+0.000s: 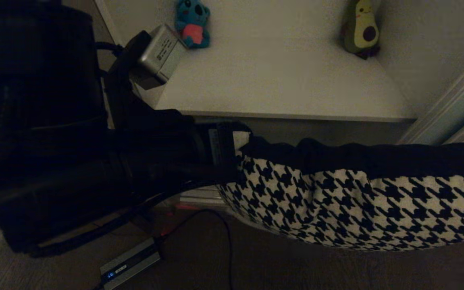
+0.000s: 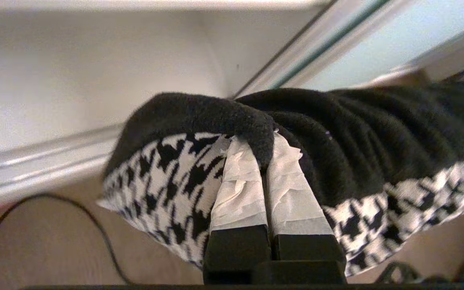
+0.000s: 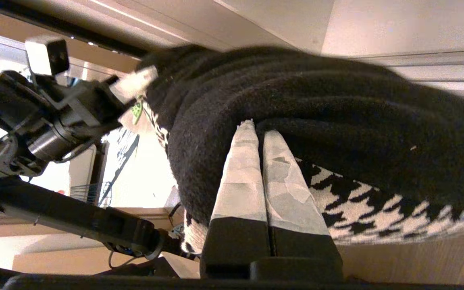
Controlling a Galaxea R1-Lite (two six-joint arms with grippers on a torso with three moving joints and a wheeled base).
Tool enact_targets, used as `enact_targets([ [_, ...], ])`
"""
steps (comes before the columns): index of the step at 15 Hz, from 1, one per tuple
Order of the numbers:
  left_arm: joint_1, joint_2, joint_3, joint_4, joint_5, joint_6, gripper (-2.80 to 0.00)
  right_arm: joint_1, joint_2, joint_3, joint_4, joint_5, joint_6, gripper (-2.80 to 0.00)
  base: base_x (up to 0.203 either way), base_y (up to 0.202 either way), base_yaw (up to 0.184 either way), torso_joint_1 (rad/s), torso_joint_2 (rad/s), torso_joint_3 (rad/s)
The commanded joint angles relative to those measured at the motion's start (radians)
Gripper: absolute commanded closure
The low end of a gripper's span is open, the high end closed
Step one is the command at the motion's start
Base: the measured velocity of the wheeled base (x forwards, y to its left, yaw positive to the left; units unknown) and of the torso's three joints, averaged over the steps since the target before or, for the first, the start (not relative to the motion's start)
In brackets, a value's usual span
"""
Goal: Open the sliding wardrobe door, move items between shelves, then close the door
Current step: Place the pillow on the lower shelf
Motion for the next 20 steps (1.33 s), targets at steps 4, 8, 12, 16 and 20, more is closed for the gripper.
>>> enact_targets([
  [4,-0.001,-0.042,0.029,-0.001,-0.002,-0.003,0.0,0.001,0.018,0.002,0.0,0.006,0.003,0.0,0.0,0.0,0.0,0.0,0.0,0.0],
  [8,-0.001,-0.032,0.021,-0.002,0.0,-0.006,0.0,0.001,0.035,0.0,-0.001,0.006,0.003,0.0,0.0,0.0,0.0,0.0,0.0,0.0],
  [12,-0.001,-0.033,0.016,-0.001,-0.002,-0.008,0.0,0.0,0.041,0.003,0.0,0.006,0.003,0.0,0.0,0.0,0.0,0.001,0.0,-0.014],
  [16,0.0,-0.032,0.02,-0.001,0.0,-0.008,0.0,0.001,0.048,0.005,0.0,0.006,0.002,0.0,0.0,0.0,0.0,0.003,0.0,-0.161],
  [20,0.0,-0.03,0.04,-0.001,-0.002,-0.008,0.0,0.001,0.047,0.02,-0.001,0.008,0.0,0.0,0.0,0.0,0.0,0.003,0.0,-0.192],
])
